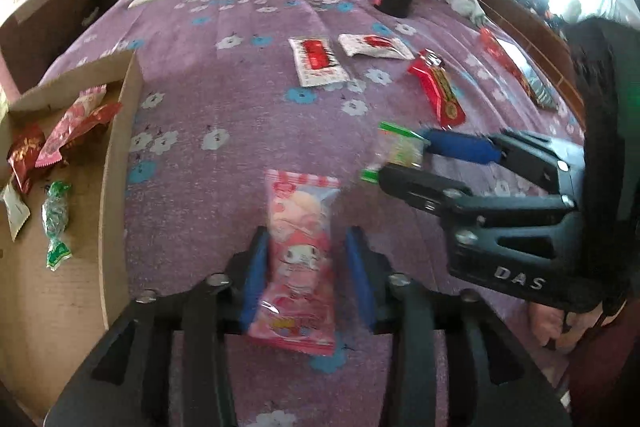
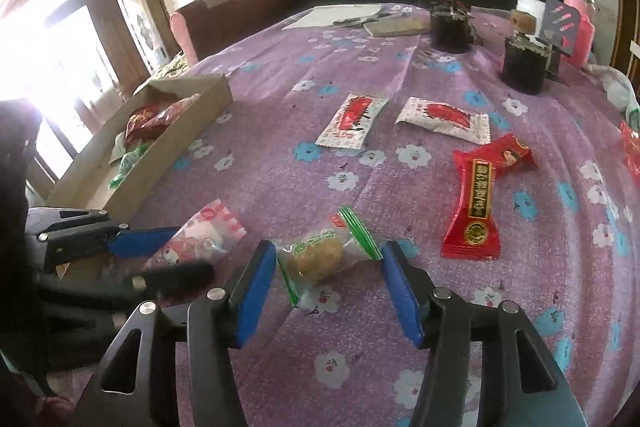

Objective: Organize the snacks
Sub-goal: 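Carry the pink bag into the tray with the left tool while the right tool drops the cookie packet there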

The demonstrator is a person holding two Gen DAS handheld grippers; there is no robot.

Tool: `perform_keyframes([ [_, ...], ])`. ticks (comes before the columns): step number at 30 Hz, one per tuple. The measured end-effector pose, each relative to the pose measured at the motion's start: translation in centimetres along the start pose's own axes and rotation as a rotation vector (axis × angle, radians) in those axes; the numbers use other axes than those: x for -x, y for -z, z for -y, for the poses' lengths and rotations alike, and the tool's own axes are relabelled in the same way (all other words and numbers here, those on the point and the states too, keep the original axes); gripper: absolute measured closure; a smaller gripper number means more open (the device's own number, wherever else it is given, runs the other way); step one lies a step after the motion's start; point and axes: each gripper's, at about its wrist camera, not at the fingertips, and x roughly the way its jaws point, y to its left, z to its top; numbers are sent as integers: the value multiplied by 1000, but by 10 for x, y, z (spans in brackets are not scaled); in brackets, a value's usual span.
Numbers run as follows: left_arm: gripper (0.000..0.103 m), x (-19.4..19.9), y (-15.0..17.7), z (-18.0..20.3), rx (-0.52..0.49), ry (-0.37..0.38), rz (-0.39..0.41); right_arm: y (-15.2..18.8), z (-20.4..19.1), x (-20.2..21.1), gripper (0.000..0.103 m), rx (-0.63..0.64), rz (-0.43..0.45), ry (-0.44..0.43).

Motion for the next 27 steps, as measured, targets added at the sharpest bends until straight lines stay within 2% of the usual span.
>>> perform_keyframes([
  [2,61,-1,2,7,-25,-45,14,1,-3,0,61,13,3,2],
  [3,67,-1,3,8,-24,-53,19,1,-3,0,61,14,2,2],
  [4,81,1,3,8,-15,-49,20,1,-3,2,65,10,10,2],
  [8,82,10,4,-4,65,26,16,2,1,6,68,-25,29,5],
  [13,82,43,8,-20,143,91,79,2,3,9,68,-48,47,6],
  [17,82,74,10,-48,220,126,130,2,5,12,68,-68,58,9],
  [20,82,96,13,-81,271,94,158,1,6,15,68,-92,54,-2],
  [24,82,113,19,-131,321,-22,176,-7,-2,30,68,-129,78,-61],
  [27,82,112,23,-166,363,-84,162,-20,-23,37,68,-113,87,-107],
])
